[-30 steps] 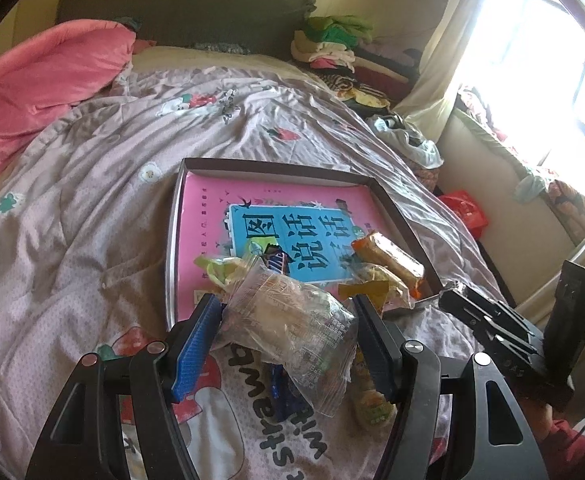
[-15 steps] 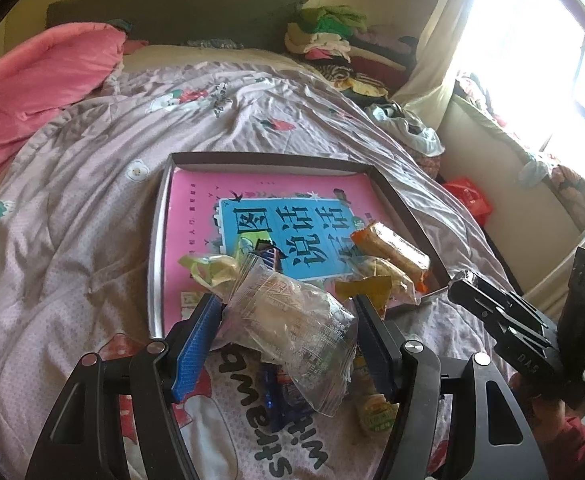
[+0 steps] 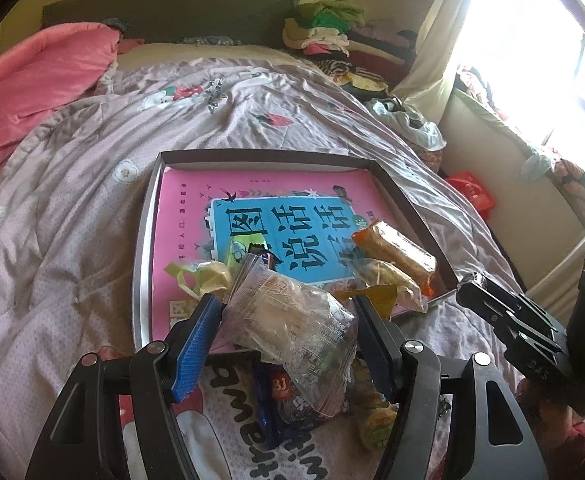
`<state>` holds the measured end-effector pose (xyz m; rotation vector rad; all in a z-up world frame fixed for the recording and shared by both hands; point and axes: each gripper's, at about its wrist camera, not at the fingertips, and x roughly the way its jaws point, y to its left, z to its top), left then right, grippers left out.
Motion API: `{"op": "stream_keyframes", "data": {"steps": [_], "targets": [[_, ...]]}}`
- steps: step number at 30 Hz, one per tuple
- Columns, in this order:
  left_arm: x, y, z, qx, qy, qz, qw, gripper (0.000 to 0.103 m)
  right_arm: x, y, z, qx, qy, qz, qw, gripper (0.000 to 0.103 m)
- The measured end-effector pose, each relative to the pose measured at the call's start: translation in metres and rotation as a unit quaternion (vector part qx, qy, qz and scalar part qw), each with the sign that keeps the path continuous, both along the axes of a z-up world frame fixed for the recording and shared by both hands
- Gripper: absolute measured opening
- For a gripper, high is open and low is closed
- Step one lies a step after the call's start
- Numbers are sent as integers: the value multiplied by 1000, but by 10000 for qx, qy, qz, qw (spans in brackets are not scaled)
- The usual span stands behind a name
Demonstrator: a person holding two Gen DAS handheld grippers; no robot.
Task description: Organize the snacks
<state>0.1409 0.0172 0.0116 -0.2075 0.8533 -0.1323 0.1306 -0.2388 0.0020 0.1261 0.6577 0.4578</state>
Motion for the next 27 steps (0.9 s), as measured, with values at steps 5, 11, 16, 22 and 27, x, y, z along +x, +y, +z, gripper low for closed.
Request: {"op": "stream_keyframes", "data": {"steps": [5,11,16,22,27], "targets": [[5,-2,-2,36,26,-13,10000,69,1,-2,-1,-1,21,-16,10000,39],[10,-6,-3,60,38,-49,10000,69,3,-2,-3,-9,52,-18,10000,39],[14,-9,-4,79,42,-70,9999,69,5,-1,-4,-22,76,-1,10000,39],[19,-11,-6,83,56,-82,9999,69,7,-2,-7,-25,112,-19,9999,39],[22,-13,-7,89,60,-107,9999,69,10,-3,-11,-48,149,-40,9999,39]]}}
